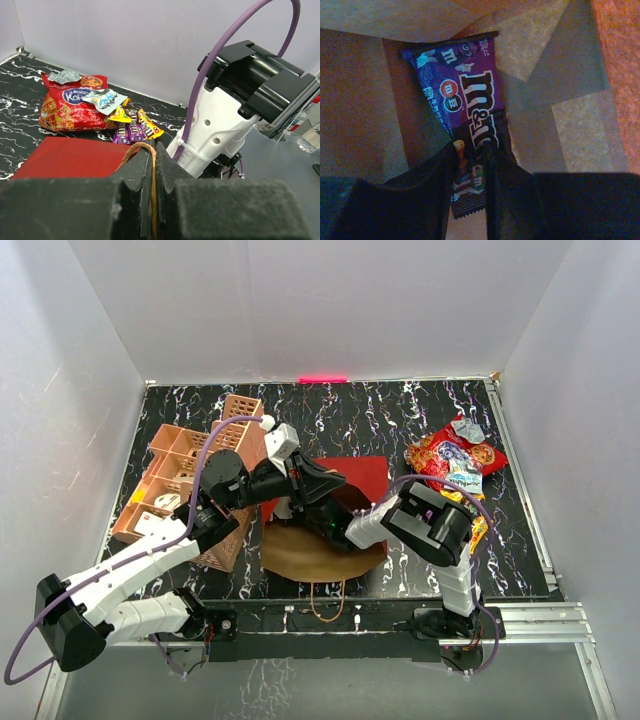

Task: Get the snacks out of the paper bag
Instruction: Take out the snack from the paper bag, then adjust the paper bag at the center of the board, then place the snack at the center of the board.

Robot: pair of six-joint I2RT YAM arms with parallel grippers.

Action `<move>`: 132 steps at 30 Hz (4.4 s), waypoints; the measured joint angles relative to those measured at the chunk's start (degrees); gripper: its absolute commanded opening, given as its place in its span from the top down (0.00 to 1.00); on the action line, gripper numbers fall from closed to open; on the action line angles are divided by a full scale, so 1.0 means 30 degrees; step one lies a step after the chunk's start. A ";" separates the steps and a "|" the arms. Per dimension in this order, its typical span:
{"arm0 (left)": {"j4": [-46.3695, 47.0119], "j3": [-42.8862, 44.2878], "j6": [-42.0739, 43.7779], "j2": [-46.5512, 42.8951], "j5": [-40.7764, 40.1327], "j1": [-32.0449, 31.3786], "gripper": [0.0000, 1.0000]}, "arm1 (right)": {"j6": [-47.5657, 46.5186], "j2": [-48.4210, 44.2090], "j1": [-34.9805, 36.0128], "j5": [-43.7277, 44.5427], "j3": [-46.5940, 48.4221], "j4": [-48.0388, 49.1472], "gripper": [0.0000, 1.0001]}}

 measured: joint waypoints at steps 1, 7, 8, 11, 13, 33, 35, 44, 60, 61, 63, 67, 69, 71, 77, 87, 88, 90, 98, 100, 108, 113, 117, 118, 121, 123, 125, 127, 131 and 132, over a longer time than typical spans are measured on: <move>-0.0058 -0.0029 0.0058 -0.0058 -0.0044 -0.0022 1.00 | -0.0029 0.0007 -0.0044 -0.0015 0.0000 0.0000 0.75; -0.0641 -0.0342 0.0692 -0.0656 -0.1362 -0.0066 1.00 | -0.0197 -0.0182 -0.0291 -0.0554 -0.0197 0.0073 0.90; -0.0714 -0.0437 0.0838 -0.0787 -0.1756 -0.0066 1.00 | -0.0233 -0.0379 -0.0321 -0.0721 -0.0350 -0.0044 0.92; -0.1027 -0.0736 0.1224 -0.1166 -0.2965 -0.0066 1.00 | -0.0248 -0.1341 -0.0423 -0.1406 -0.0969 -0.0801 0.93; -0.1275 -0.0838 0.1479 -0.1311 -0.3759 -0.0066 1.00 | -0.0102 -0.2324 -0.0466 -0.2004 -0.1559 -0.1559 0.93; -0.1596 0.0066 0.1763 -0.0386 -0.5479 -0.0073 1.00 | 0.3322 -1.3078 0.0102 -0.5982 -0.4065 -1.0958 0.93; -0.1872 0.0663 0.1333 0.0015 -0.5785 -0.0073 1.00 | 0.4051 -1.4586 0.0102 -0.6127 -0.4080 -1.1934 0.93; -0.4495 0.3475 -0.0991 0.1282 -0.8808 -0.0073 1.00 | 0.7155 -2.1005 0.0102 -0.6513 -0.4080 -1.4637 0.93; -0.7643 0.7890 -0.4051 0.4918 -0.9806 -0.0066 1.00 | 1.1999 -2.4203 0.0102 0.1151 0.1953 -1.8506 0.93; -0.7796 0.8233 -0.4291 0.5144 -0.9690 -0.0066 1.00 | 1.2276 -2.4283 0.0102 0.1902 0.2484 -1.8469 0.93; -0.8123 0.8976 -0.4779 0.5574 -0.9486 -0.0066 1.00 | 1.2866 -2.4545 0.0102 0.3767 0.3468 -1.8382 0.93; -0.8561 0.9894 -0.5654 0.5865 -0.9435 -0.0066 1.00 | 1.3821 -2.4997 0.0095 0.6805 0.4408 -1.8134 0.93; -0.8772 1.0309 -0.5952 0.5865 -0.9675 -0.0066 1.00 | 1.4163 -2.5084 0.0095 0.7934 0.4707 -1.8039 0.93; -0.8925 1.0542 -0.6207 0.5865 -1.0105 -0.0066 1.00 | 1.4331 -2.5026 0.0095 0.8714 0.4823 -1.8047 0.93; -0.9712 1.0426 -0.6717 0.5887 -1.1213 0.0437 1.00 | 1.4724 -2.4123 0.0095 1.0652 0.5042 -1.8739 0.93; -1.0928 0.8677 -0.7023 0.5938 -1.2378 0.2390 1.00 | 1.5125 -2.2236 0.0095 1.3442 0.5894 -2.0669 0.93; -1.1030 0.8524 -0.6980 0.5887 -1.2531 0.2390 1.00 | 1.5154 -2.2112 0.0095 1.3573 0.5916 -2.0801 0.93; -1.1300 0.8262 -0.6900 0.5705 -1.2786 0.2433 1.00 | 1.5176 -2.1813 0.0095 1.3704 0.5931 -2.0975 0.93; -1.1570 0.8386 -0.6470 0.5311 -1.3253 0.2608 0.87 | 1.5489 -2.0196 0.0095 1.4783 0.5931 -2.1070 0.93; -1.1701 0.8378 -0.6288 0.5231 -1.3595 0.2608 0.79 | 1.6036 -1.9679 0.0000 1.5256 0.5931 -2.1369 0.93; -1.1795 0.7737 -0.5428 0.3774 -1.4659 0.2608 0.44 | 1.8797 -1.8374 -0.4160 1.4149 0.6193 -2.3241 0.93; -1.2174 0.8211 -0.4743 0.3490 -1.4775 0.2608 0.33 | 2.0108 -1.6728 -0.8459 1.0324 0.6309 -2.4480 0.93; -1.2888 0.9180 -0.4044 0.3147 -1.4564 0.2608 0.15 | 2.0699 -1.5795 -1.0003 0.7424 0.5217 -2.4975 0.93; -1.3049 0.9449 -0.3869 0.2929 -1.4440 0.2608 0.11 | 2.0793 -1.5606 -1.0047 0.6892 0.4867 -2.5012 0.93; -1.3406 1.0360 -0.3308 0.2004 -1.3872 0.2616 0.08 | 2.1107 -1.5191 -1.0127 0.5413 0.2987 -2.4727 0.93; -1.3653 1.0761 -0.3009 0.1078 -1.3442 0.2616 0.07 | 2.1187 -1.4943 -1.0222 0.4626 0.1508 -2.4662 0.93; -1.4171 1.1293 -0.2827 0.0328 -1.3114 0.2608 0.07 | 2.1238 -1.4316 -1.0542 0.3934 0.0430 -2.4742 0.93; -1.4564 1.1679 -0.2681 -0.0277 -1.2837 0.2616 0.06 | 2.1179 -1.3624 -1.0812 0.3701 -0.0182 -2.4713 0.93; -1.5344 1.1701 -0.2251 -0.1530 -1.2488 0.2616 0.06 | 2.0917 -1.2750 -1.1154 0.3869 -0.0270 -2.4312 0.93; -1.5482 1.1664 -0.2149 -0.1756 -1.2488 0.2616 0.05 | 2.0793 -1.2597 -1.1256 0.3876 -0.0270 -2.4152 0.93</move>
